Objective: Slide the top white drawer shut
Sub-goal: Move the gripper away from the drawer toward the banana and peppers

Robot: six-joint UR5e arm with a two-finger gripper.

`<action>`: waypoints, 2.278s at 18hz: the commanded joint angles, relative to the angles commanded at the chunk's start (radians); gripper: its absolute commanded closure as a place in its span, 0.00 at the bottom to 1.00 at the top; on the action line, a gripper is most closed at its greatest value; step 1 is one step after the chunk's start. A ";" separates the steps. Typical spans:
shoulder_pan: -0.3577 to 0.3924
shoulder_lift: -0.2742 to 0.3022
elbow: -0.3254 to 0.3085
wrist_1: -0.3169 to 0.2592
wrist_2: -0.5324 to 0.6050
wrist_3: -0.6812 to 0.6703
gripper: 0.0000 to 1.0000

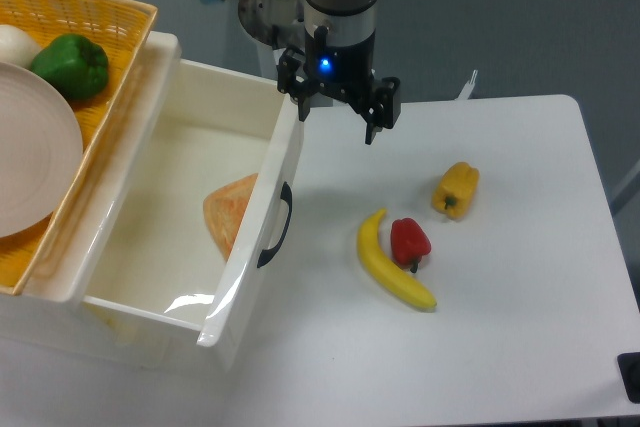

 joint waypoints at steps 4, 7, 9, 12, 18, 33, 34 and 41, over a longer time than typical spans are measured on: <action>0.002 -0.029 -0.006 -0.002 0.002 -0.002 0.00; 0.014 -0.054 -0.009 0.003 0.005 0.000 0.00; 0.015 -0.072 0.003 0.008 0.024 -0.006 0.00; 0.026 -0.094 -0.003 0.012 0.025 -0.003 0.00; 0.037 -0.129 -0.021 0.064 0.028 -0.006 0.00; 0.045 -0.285 -0.026 0.178 0.014 -0.128 0.00; 0.045 -0.299 -0.025 0.199 0.002 -0.170 0.00; 0.046 -0.342 -0.023 0.215 -0.064 -0.241 0.00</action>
